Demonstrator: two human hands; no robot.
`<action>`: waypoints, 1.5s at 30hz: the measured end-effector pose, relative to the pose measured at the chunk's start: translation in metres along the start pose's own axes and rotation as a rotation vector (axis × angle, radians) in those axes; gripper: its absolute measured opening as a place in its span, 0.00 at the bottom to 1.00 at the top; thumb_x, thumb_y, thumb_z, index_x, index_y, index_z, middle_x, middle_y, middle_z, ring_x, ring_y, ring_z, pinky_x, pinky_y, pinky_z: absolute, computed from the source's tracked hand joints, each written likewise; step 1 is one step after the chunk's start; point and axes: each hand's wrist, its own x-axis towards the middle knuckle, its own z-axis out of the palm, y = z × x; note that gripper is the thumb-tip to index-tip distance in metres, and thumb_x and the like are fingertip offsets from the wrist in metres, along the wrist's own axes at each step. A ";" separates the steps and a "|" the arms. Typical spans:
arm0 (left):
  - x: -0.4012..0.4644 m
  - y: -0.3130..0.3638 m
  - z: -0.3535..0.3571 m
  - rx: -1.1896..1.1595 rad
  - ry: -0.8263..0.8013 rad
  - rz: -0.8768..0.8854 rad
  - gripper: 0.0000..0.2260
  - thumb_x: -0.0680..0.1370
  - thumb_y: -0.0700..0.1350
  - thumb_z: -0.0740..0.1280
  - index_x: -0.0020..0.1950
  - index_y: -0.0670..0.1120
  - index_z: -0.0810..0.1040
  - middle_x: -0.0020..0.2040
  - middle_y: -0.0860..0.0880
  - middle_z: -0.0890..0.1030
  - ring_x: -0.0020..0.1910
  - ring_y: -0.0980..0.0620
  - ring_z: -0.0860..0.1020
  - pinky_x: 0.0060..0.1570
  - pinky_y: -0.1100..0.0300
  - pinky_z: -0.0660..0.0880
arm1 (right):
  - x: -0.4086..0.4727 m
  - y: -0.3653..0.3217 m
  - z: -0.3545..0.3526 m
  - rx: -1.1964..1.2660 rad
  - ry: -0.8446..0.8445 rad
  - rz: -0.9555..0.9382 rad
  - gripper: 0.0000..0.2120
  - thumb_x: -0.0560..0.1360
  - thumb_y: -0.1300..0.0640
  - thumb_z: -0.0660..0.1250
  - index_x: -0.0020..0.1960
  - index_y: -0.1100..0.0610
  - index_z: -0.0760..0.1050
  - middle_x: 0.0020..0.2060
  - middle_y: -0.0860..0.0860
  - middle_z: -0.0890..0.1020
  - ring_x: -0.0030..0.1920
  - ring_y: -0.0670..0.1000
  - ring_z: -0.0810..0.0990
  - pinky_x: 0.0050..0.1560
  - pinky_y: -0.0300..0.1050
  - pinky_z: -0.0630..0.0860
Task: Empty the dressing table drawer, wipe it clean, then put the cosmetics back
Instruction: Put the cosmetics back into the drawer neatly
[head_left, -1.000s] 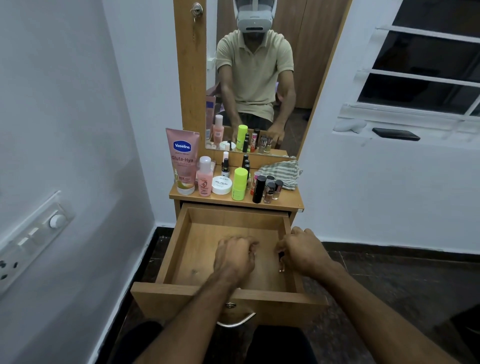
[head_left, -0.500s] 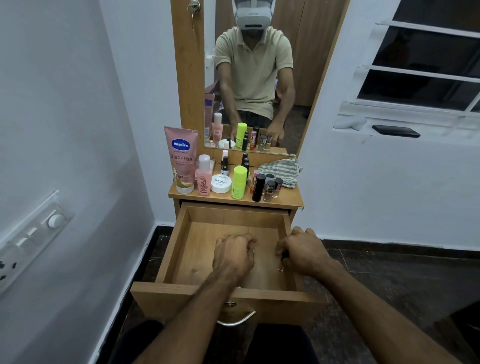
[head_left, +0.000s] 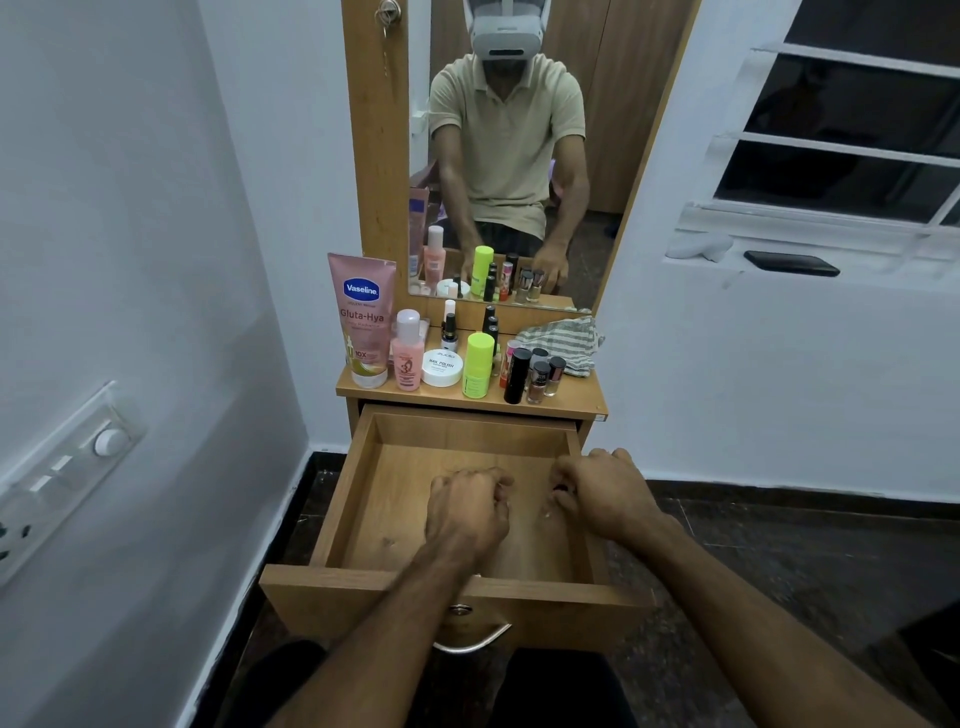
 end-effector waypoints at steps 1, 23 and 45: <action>0.000 0.000 0.000 0.003 -0.002 -0.002 0.15 0.80 0.49 0.65 0.67 0.58 0.77 0.55 0.59 0.83 0.58 0.57 0.77 0.62 0.56 0.64 | 0.004 0.000 -0.002 0.002 0.023 0.009 0.07 0.79 0.44 0.65 0.53 0.45 0.77 0.45 0.44 0.82 0.50 0.49 0.78 0.54 0.48 0.67; 0.000 -0.003 0.000 -0.015 0.016 -0.072 0.14 0.81 0.49 0.63 0.66 0.57 0.77 0.55 0.57 0.83 0.58 0.54 0.77 0.63 0.53 0.64 | 0.051 0.002 0.016 -0.152 0.074 0.164 0.11 0.80 0.50 0.63 0.55 0.51 0.83 0.49 0.54 0.84 0.50 0.54 0.78 0.46 0.46 0.70; 0.000 -0.003 0.002 -0.040 0.033 -0.101 0.13 0.80 0.49 0.64 0.65 0.56 0.77 0.54 0.57 0.84 0.56 0.54 0.78 0.60 0.53 0.63 | 0.057 0.007 0.030 -0.223 0.134 0.136 0.13 0.81 0.52 0.62 0.62 0.50 0.81 0.60 0.50 0.81 0.60 0.53 0.75 0.59 0.49 0.71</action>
